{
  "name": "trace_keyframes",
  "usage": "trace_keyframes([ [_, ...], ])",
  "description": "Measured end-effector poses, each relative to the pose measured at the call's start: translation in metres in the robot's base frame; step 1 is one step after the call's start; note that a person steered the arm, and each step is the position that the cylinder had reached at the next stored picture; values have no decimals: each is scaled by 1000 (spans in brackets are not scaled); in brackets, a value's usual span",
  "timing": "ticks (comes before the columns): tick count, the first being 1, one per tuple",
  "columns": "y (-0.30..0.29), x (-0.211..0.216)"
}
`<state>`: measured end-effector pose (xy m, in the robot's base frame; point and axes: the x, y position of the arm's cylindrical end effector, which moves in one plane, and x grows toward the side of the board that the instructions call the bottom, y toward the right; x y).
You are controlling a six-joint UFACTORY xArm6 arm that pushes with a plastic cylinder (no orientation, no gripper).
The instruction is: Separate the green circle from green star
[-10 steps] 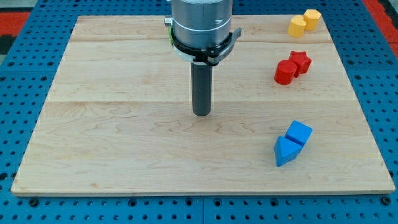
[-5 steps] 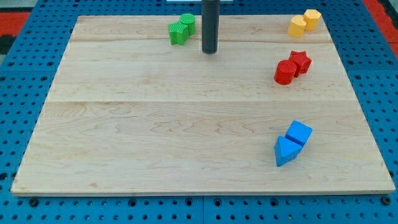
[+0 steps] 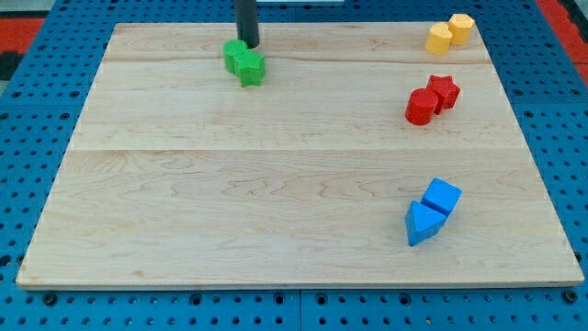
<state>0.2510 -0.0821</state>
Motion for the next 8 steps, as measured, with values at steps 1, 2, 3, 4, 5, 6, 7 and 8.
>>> trace_keyframes([
  [1,-9,43],
  [2,-13,67],
  [3,-45,111],
  [4,-96,122],
  [5,-95,86],
  [6,-152,113],
  [7,-149,189],
  [8,-141,189],
])
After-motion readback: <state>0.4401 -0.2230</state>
